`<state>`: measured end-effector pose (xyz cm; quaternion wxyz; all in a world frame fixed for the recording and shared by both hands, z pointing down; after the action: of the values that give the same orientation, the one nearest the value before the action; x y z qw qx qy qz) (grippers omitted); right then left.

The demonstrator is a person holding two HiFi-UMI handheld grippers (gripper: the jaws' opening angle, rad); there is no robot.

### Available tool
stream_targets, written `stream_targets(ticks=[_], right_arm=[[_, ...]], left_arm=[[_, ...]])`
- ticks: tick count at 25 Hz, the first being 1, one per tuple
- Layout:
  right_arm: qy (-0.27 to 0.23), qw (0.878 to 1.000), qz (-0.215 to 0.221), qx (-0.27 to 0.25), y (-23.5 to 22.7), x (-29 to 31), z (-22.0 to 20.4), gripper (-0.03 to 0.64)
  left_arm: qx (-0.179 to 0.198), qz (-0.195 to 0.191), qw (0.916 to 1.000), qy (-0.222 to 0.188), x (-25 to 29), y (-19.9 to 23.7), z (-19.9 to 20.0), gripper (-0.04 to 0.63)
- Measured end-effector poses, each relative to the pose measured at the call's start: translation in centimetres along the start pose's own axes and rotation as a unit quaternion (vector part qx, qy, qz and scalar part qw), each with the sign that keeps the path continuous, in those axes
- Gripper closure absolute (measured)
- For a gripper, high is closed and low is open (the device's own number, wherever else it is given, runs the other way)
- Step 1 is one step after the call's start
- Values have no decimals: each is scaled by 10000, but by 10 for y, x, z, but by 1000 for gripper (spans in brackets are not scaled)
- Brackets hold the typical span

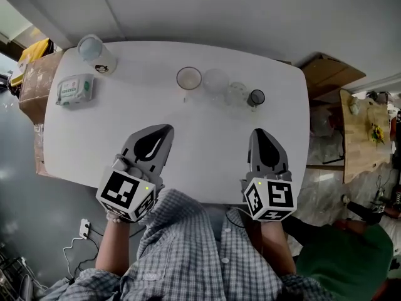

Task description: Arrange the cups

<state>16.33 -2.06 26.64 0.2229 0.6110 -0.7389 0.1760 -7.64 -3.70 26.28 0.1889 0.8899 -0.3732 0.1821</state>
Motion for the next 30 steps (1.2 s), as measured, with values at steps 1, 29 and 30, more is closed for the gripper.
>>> stream_targets(ticks=[1, 29, 30], right_arm=[[-25, 10000, 18, 8, 0, -3, 2, 586], [-134, 9996, 215, -160, 6, -6, 15, 591], [-126, 9995, 226, -154, 6, -6, 14, 591]], left_arm=[[-10, 0, 10000, -21, -2, -1, 1, 584], [156, -117, 9996, -179, 13, -13, 21, 584], [159, -105, 9997, -176, 12, -13, 20, 584]])
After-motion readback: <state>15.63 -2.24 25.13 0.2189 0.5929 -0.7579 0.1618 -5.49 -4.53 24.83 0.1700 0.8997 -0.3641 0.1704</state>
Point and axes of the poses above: the fingertips, and each gripper's own axes: x forward along the fingers, y to its left, z out of its top, the point moved 5 cm from there along -x, backward along the fingers, and after that the axes turned 11 degrees about y, right-handed, at the moved point
